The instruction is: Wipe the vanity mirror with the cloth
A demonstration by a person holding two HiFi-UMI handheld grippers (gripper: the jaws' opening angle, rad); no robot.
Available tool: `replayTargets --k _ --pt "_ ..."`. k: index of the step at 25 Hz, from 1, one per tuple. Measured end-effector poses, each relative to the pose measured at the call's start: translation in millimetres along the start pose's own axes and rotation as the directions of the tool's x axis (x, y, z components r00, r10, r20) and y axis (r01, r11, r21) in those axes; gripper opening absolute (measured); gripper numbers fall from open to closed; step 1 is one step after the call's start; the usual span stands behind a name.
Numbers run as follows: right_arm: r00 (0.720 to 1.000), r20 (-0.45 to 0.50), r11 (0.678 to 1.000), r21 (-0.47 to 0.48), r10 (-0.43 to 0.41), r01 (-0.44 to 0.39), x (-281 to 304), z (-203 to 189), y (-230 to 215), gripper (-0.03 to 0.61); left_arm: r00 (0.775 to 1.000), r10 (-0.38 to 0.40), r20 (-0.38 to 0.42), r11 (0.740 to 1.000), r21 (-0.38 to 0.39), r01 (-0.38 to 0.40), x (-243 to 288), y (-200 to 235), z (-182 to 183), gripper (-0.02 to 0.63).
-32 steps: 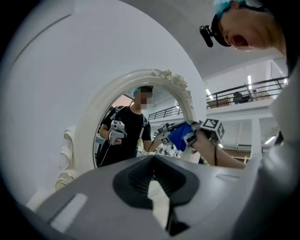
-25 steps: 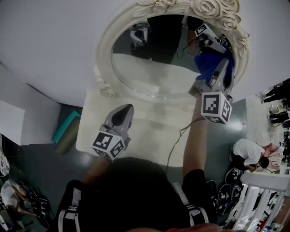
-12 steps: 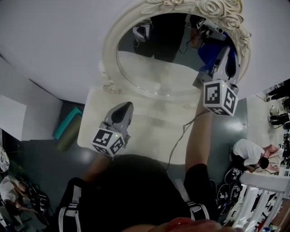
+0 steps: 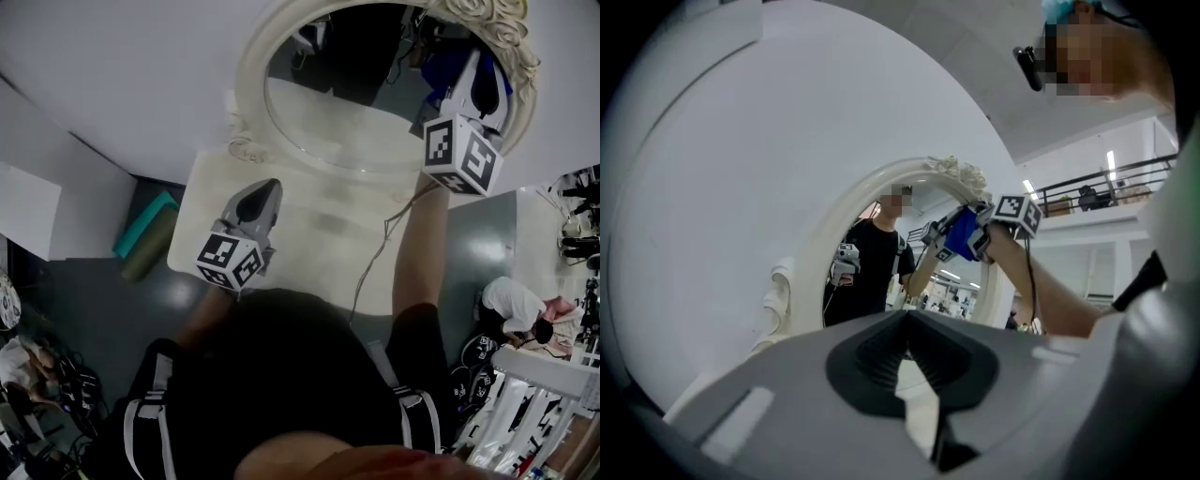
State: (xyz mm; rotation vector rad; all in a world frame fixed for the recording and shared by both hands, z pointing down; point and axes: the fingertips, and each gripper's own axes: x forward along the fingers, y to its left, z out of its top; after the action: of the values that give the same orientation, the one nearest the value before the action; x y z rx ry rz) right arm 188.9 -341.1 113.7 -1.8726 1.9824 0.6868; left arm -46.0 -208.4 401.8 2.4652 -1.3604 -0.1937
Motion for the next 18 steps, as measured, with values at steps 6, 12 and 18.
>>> replayTargets --k 6,12,18 --pt "0.999 -0.013 0.994 -0.095 0.052 -0.052 9 13 34 0.035 1.0 0.009 0.007 1.0 -0.009 -0.009 -12 7 6 0.009" --pt "0.996 -0.022 0.983 -0.161 0.087 -0.09 16 17 59 0.035 1.0 0.007 0.0 1.0 -0.02 -0.007 -15 7 5 0.011" --pt "0.99 -0.027 0.96 -0.242 0.136 -0.139 21 15 99 0.035 1.0 0.013 0.004 1.0 -0.028 -0.013 -19 9 5 0.009"
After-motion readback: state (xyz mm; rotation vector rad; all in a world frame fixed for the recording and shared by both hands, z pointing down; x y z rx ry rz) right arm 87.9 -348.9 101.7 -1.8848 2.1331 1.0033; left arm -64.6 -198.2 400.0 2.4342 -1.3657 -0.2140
